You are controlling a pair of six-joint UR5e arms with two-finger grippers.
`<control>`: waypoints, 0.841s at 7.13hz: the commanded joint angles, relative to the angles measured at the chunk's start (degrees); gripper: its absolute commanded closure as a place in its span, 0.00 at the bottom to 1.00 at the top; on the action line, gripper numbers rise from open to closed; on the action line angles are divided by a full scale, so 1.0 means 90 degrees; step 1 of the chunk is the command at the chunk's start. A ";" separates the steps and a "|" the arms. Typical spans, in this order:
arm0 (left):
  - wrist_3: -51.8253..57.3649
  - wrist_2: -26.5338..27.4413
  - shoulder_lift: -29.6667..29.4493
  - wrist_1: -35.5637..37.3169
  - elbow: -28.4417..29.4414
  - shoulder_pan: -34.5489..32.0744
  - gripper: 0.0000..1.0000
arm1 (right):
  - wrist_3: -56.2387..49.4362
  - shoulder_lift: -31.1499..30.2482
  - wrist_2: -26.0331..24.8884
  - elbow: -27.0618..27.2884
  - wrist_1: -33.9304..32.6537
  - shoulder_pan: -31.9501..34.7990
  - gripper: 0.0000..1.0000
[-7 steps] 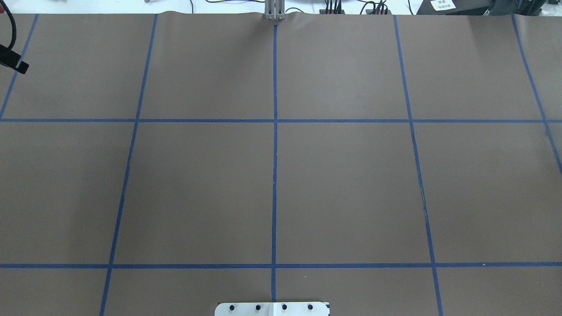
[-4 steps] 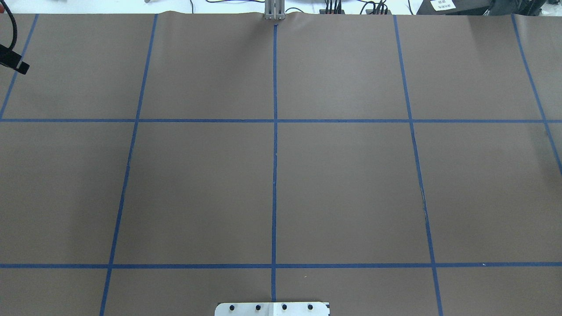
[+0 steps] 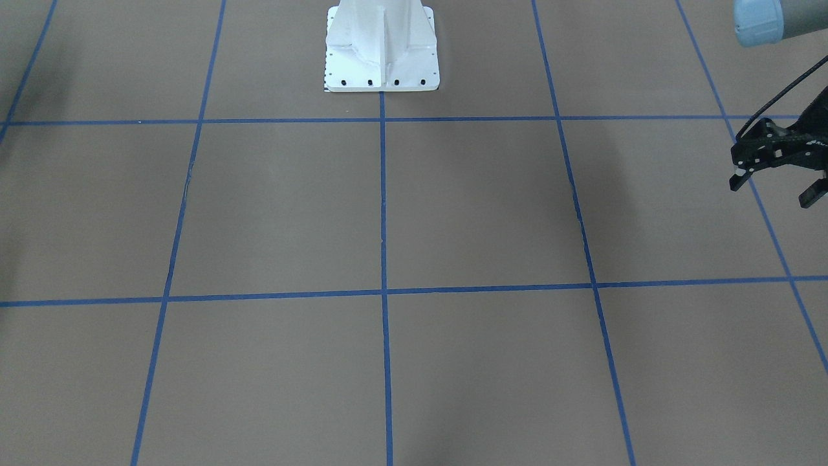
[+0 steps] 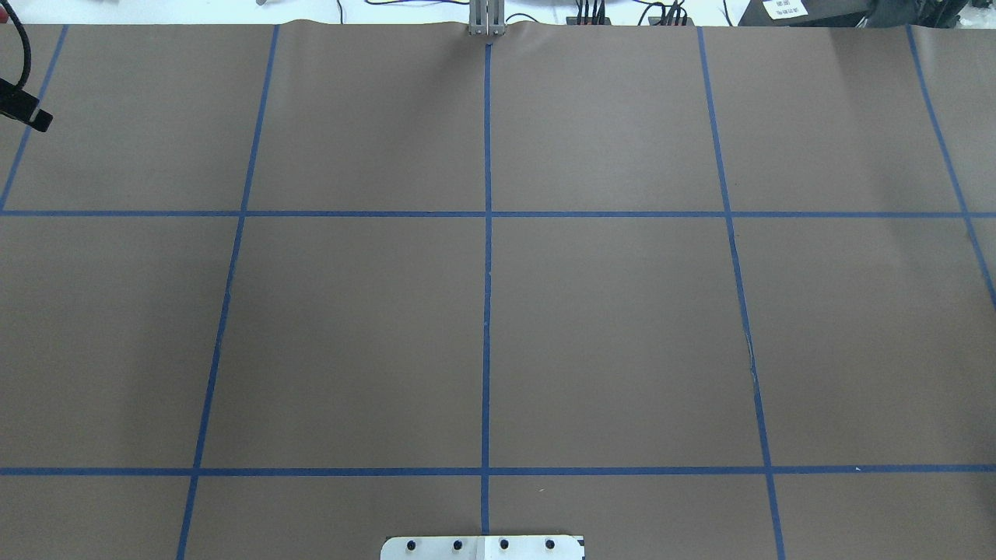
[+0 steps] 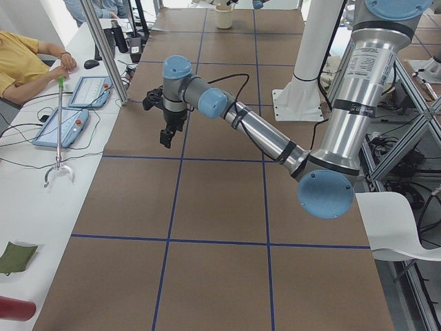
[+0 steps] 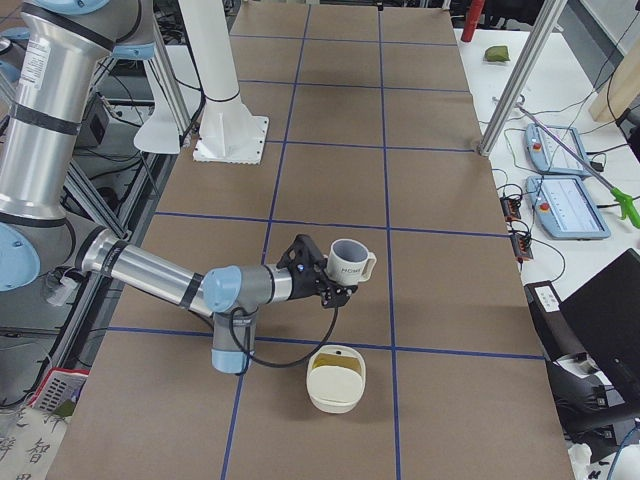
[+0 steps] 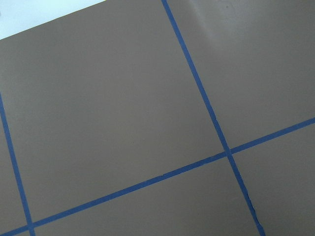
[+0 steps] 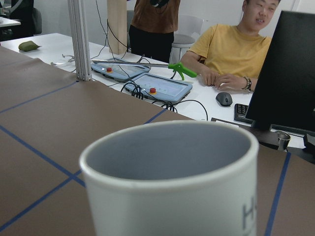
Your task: Left arm hands cup to right arm to dump lemon
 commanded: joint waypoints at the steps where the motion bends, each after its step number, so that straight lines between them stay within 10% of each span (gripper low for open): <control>1: -0.0156 -0.0237 0.0000 -0.0007 -0.0025 0.0000 0.00 | 0.0049 0.0704 0.0019 0.1394 -0.2252 -0.0064 1.00; 3: -0.0828 -0.0363 -0.0155 -0.0075 -0.0084 0.0019 0.00 | 0.0050 0.1807 -0.0387 0.1379 -0.3118 -0.0500 1.00; 6: -0.2621 -0.0676 -0.0993 -0.0086 -0.0084 0.0252 0.00 | 0.0069 0.2804 -0.3529 0.1079 -0.3316 -0.3056 1.00</control>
